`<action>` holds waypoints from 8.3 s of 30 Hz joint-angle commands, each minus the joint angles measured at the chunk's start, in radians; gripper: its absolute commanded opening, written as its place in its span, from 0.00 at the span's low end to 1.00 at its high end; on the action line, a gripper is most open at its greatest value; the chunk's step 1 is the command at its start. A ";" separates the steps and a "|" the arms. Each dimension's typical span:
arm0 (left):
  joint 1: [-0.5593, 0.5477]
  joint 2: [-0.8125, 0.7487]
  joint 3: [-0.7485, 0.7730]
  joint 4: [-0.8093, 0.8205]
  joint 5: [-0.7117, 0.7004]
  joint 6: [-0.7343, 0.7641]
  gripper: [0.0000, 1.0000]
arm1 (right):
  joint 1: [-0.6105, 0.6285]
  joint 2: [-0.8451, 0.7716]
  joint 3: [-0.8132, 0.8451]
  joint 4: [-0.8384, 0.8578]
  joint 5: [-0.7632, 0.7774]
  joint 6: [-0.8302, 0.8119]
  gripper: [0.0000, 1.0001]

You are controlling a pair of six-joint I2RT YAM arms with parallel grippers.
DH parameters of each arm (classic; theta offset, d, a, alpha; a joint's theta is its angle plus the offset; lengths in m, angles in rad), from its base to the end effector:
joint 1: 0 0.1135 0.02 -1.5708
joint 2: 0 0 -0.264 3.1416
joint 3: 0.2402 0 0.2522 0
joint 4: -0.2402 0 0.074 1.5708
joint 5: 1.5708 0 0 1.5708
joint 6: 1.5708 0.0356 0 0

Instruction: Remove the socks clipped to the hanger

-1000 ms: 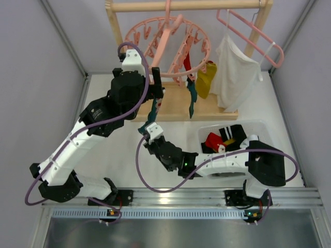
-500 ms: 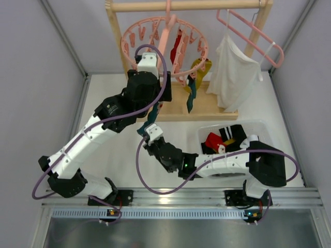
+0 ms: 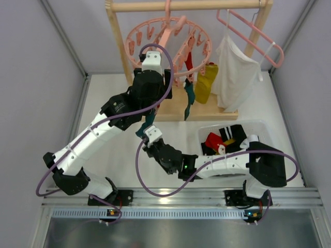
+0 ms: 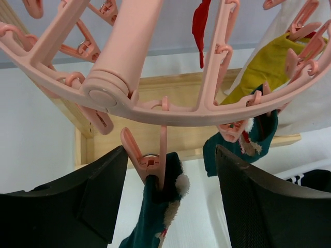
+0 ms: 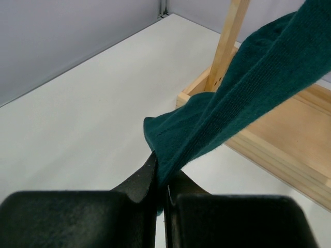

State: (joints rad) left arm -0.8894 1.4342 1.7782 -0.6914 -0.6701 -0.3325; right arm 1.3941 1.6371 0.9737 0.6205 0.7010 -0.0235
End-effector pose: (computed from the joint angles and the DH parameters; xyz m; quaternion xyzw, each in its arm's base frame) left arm 0.2000 -0.2115 0.4794 0.0310 0.7953 -0.0906 0.5986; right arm 0.0874 0.3588 0.2690 -0.2611 0.6695 0.2192 0.6600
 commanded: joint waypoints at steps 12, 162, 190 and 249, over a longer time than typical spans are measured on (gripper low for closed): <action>0.027 0.012 -0.029 0.135 -0.039 0.039 0.64 | 0.046 -0.037 0.003 0.059 -0.014 -0.009 0.00; -0.153 -0.141 0.156 -0.074 -0.108 0.042 0.99 | -0.053 -0.172 -0.093 0.048 0.144 0.066 0.00; -0.006 -0.021 0.073 -0.065 -0.129 0.007 0.96 | -0.021 -0.054 -0.012 0.085 0.124 0.062 0.00; 0.024 0.127 0.110 -0.065 -0.299 0.115 0.67 | 0.028 0.113 0.171 0.008 0.146 -0.075 0.00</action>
State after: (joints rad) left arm -0.8692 1.5604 1.8496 -0.7712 -0.9512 -0.2333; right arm 1.3918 1.7390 1.0966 0.6247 0.8471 -0.0875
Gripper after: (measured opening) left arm 0.676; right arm 0.004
